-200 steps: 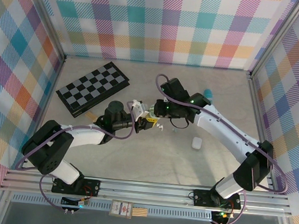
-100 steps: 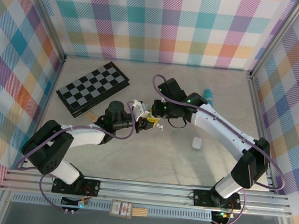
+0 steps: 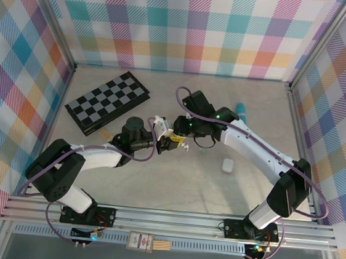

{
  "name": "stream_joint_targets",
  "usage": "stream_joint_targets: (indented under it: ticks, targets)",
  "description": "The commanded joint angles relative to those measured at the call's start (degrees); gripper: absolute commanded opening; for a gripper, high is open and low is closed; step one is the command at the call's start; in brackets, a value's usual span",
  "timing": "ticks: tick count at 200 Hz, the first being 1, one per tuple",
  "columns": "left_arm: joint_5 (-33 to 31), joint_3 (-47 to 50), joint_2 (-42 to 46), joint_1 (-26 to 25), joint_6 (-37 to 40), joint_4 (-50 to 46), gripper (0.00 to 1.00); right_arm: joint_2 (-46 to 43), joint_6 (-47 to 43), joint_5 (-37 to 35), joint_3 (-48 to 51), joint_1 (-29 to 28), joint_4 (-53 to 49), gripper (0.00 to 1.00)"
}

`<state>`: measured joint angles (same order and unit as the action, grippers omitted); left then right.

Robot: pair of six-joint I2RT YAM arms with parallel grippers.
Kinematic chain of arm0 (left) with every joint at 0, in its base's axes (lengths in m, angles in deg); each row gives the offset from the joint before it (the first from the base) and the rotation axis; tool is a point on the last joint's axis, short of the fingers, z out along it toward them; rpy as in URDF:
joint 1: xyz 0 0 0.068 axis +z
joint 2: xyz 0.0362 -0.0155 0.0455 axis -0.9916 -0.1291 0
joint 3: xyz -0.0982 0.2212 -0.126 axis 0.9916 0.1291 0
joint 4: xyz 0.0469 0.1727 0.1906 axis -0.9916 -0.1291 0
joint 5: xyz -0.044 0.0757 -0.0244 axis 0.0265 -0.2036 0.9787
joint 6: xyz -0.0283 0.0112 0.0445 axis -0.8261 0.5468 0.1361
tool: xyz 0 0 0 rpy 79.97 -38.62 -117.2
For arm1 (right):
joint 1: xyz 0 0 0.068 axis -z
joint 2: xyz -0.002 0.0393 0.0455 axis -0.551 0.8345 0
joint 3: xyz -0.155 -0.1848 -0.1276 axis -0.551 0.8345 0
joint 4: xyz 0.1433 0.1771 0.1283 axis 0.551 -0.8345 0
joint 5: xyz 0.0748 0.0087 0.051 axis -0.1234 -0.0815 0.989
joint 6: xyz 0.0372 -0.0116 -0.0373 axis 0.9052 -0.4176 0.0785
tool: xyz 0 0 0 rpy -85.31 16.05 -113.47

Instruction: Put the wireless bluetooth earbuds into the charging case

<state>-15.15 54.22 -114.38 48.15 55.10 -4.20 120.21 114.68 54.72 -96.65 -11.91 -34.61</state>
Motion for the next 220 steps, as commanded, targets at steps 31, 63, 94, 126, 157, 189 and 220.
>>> stream_joint_targets:
  ticks: [31,63,94,126,157,189,220]
  targets:
    - [0.45,-1.42,-0.82,-0.54,-0.25,3.73,0.34,-1.64,-0.40,3.40,-0.73,-0.49,1.25,0.35]
    - [0.53,-1.51,-1.30,-0.54,-0.42,4.08,0.34,-2.18,-0.09,4.42,-0.59,-0.54,1.83,0.35]
    - [0.53,-1.78,-1.56,-0.54,-0.38,4.26,0.34,-2.45,0.53,5.48,0.00,-0.54,2.60,0.35]
    - [0.60,-1.70,-1.32,-0.54,-0.43,4.52,0.34,-2.27,0.63,4.84,0.22,-0.53,2.12,0.37]
    - [0.03,-0.95,-0.84,-0.54,-0.09,5.38,0.34,-4.48,0.30,1.88,1.14,-0.53,2.18,0.37]
    - [-0.63,0.23,-0.77,0.13,-0.27,7.42,0.34,-10.38,-0.89,-0.38,6.98,-0.45,5.25,0.40]
    - [0.85,1.31,0.35,1.19,-0.38,8.39,0.34,-19.24,-0.88,-3.90,16.57,0.18,10.09,0.41]
